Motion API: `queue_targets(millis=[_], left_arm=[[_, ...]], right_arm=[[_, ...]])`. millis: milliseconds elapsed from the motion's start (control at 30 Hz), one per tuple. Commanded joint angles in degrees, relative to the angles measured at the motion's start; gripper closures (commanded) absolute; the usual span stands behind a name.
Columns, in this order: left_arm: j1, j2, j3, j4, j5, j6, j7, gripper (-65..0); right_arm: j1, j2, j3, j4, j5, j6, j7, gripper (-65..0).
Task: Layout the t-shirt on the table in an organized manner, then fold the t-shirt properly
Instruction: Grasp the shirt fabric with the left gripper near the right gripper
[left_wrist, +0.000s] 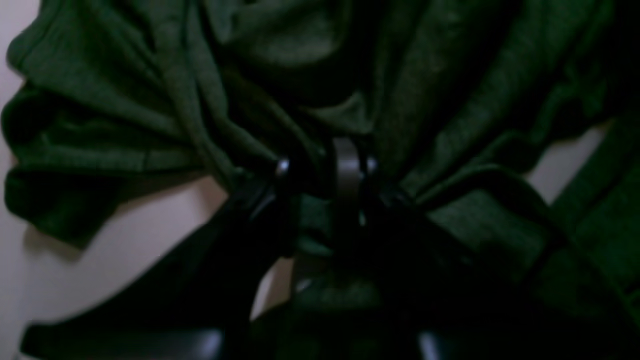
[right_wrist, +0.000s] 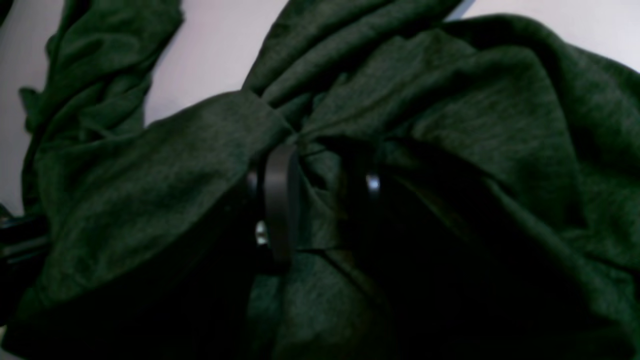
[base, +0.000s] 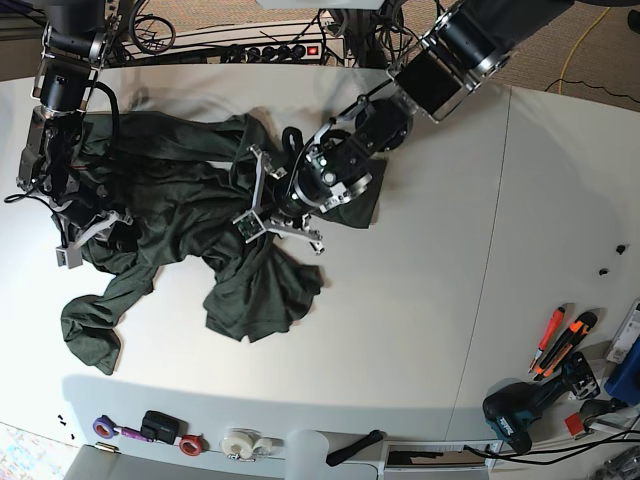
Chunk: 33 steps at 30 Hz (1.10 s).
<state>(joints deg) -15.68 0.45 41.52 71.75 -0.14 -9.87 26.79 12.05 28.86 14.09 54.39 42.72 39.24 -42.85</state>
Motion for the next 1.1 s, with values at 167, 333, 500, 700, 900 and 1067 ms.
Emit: queue_targets(millis=[167,333,500,700,900,1067], left_arm=[[-4.4,0.5,-0.1,2.2,0.2,0.9,-0.2,-13.2],[-8.2,0.5,-0.1,2.2,-1.2,3.0,-0.2,-22.3],[-10.0,0.6,-0.1,2.1,-1.1,4.1,-1.3,-22.9],[-13.2,2.1,-0.1,-3.8,-1.2,5.6,-5.3,-22.8],[-20.6,7.3,-0.1,-18.6,-1.6,5.6,-9.7,-22.8],[-24.0,8.6,0.2,-26.6,-6.3,4.1,-13.6,-22.8]], right_arm=[[0.9,1.1,0.3,0.7,-0.3,0.8,-0.6,-17.6],[0.9,1.1,0.3,0.7,-0.4,0.8,-0.7,-17.6],[0.9,1.1,0.3,0.7,-0.7,0.8,-0.7,-17.6],[0.9,1.1,0.3,0.7,-0.8,0.8,-0.7,-17.6],[0.9,1.1,0.3,0.7,-1.0,0.8,-0.7,-17.6],[1.0,0.7,0.2,0.7,-2.5,0.8,-0.6,-17.6]])
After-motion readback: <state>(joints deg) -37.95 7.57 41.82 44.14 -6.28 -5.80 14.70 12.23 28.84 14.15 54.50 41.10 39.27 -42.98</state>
